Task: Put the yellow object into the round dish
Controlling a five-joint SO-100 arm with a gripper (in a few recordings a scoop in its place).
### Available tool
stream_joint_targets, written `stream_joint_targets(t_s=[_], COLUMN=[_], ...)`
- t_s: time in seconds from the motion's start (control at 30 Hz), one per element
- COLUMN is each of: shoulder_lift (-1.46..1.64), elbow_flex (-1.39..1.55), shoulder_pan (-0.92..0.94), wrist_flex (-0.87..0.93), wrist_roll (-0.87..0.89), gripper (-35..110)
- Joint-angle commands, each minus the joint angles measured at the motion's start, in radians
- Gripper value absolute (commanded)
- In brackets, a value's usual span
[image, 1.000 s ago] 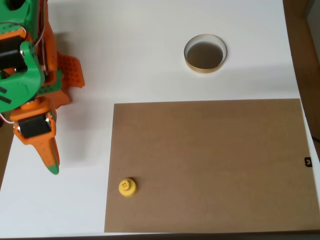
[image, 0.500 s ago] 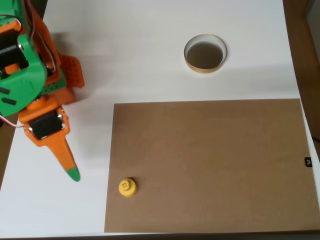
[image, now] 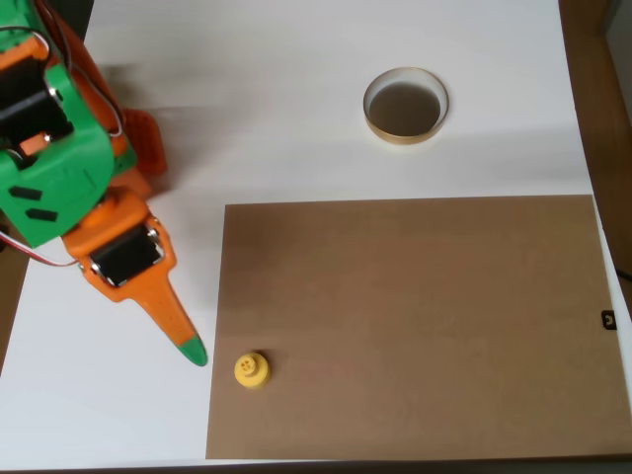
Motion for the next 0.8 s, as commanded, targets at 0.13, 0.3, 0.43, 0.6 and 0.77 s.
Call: stream_joint_targets(t_s=[0.13, 0.3, 0.43, 0.6, 0.77], shoulder_lift=[-0.156, -0.261, -0.377, -0.541, -0.695], elbow_flex=[-0.172, -0.247, -0.322, -0.417, -0.503], shoulder_pan=[-0.011, -0.037, -0.069, -0.091, -0.092], wrist_flex=[0.069, 0.100, 0.138, 0.175, 0.216], wrist_roll=[-0.005, 0.009, 0.031, 0.061, 0.072], gripper=[36, 36, 36, 35, 35])
